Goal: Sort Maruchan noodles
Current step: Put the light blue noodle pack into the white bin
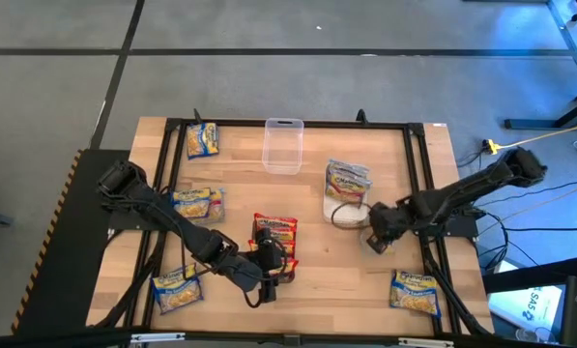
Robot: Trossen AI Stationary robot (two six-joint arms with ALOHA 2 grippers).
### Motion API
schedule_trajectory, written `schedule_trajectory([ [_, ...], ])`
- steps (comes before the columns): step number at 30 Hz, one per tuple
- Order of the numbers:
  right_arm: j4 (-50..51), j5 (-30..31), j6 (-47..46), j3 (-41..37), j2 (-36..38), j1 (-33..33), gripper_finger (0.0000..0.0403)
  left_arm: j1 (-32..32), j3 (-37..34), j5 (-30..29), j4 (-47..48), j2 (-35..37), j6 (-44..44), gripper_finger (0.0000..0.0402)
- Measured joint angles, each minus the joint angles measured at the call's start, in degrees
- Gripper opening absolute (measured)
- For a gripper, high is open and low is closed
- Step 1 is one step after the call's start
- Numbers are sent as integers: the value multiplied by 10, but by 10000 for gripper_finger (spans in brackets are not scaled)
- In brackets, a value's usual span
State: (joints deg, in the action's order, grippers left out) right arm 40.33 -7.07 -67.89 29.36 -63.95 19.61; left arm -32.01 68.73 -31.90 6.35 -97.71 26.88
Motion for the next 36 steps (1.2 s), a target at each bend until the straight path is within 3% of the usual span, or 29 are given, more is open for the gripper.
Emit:
schedule_trajectory([
  [11,-266,39,-40,-2,-93,154,1,0,0,1,-2,-1,23,215],
  [18,-443,154,6,11,-196,175,1,0,0,16,-76,-48,27,215],
  [22,-395,179,55,62,-203,193,1,0,13,29,-100,-82,37,212],
  [28,-227,217,57,112,-137,223,1,3,88,33,-88,-136,24,211],
  [32,-160,266,-5,91,-75,242,1,14,156,33,-58,-189,24,211],
  [36,-195,272,-66,31,-27,243,1,33,220,39,-45,-246,29,211],
])
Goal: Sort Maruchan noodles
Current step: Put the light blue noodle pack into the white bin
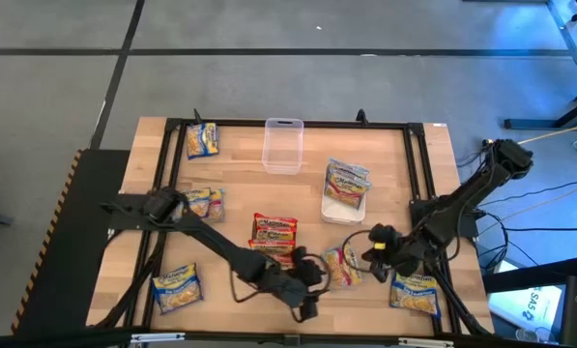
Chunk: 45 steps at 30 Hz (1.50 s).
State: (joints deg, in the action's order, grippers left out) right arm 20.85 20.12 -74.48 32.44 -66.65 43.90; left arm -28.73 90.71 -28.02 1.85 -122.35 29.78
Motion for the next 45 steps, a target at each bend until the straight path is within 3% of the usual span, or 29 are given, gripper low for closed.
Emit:
schedule_trajectory([
  [5,-31,-38,-59,-32,4,0,1,25,45,41,15,-47,2,211],
  [8,-30,-59,-66,-42,1,0,23,37,47,52,15,-61,12,211],
  [18,-135,-41,-60,-76,-51,0,236,50,48,65,8,-86,16,211],
  [22,-181,-33,-46,-86,-84,0,284,50,47,64,29,-86,16,211],
  [31,-292,5,-43,-104,-147,0,288,54,48,77,41,-105,23,211],
  [40,-408,5,11,-106,-179,-1,282,57,47,80,53,-106,29,211],
  [45,-453,48,27,-106,-199,0,282,56,47,85,54,-106,28,211],
])
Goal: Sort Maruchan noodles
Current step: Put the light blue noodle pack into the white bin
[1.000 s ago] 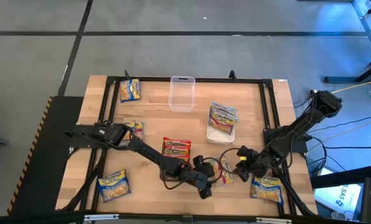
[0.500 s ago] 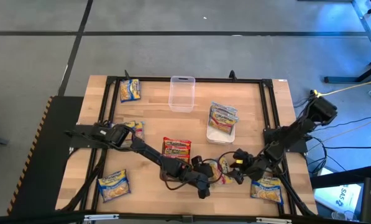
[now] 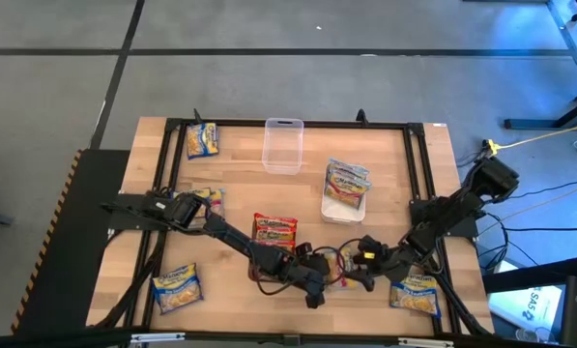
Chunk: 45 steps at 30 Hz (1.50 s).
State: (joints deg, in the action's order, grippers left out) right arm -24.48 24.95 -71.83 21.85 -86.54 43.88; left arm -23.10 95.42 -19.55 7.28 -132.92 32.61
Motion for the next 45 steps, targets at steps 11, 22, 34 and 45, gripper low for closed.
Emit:
schedule_trajectory([
  [11,-86,29,62,2,0,0,282,0,0,-8,-30,0,-4,211],
  [22,-67,44,78,2,0,0,168,0,0,-4,-60,0,-27,211],
  [34,-73,24,179,4,2,0,90,0,0,68,5,58,-73,211],
  [45,2,12,295,57,58,0,86,-28,-7,60,211,207,-80,211],
])
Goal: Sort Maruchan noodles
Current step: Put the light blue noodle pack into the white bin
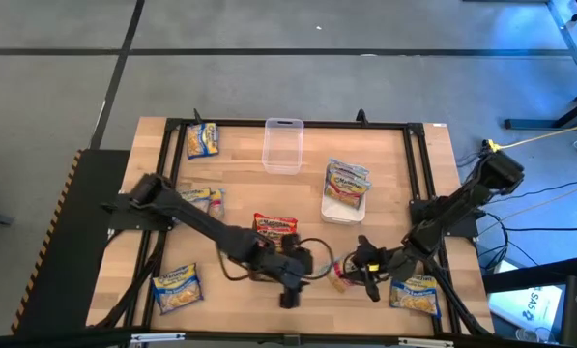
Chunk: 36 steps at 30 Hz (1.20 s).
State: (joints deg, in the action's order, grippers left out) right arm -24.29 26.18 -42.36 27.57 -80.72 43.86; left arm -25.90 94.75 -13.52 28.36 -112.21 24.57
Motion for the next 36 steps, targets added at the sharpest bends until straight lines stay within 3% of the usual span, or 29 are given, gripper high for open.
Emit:
schedule_trajectory([
  [4,92,37,54,36,47,-6,90,-14,-63,-9,26,61,11,211],
  [7,176,36,68,76,78,-35,98,-20,-145,-32,-31,132,17,211],
  [14,391,-3,185,216,95,-145,91,-19,-361,-90,-202,277,5,211],
  [21,559,-97,270,327,91,-295,94,-12,-503,-147,-320,359,-1,211],
  [29,689,-222,345,395,72,-439,95,2,-560,-144,-391,370,-8,211],
  [36,769,-280,401,410,34,-519,96,5,-560,-140,-398,367,-8,211],
])
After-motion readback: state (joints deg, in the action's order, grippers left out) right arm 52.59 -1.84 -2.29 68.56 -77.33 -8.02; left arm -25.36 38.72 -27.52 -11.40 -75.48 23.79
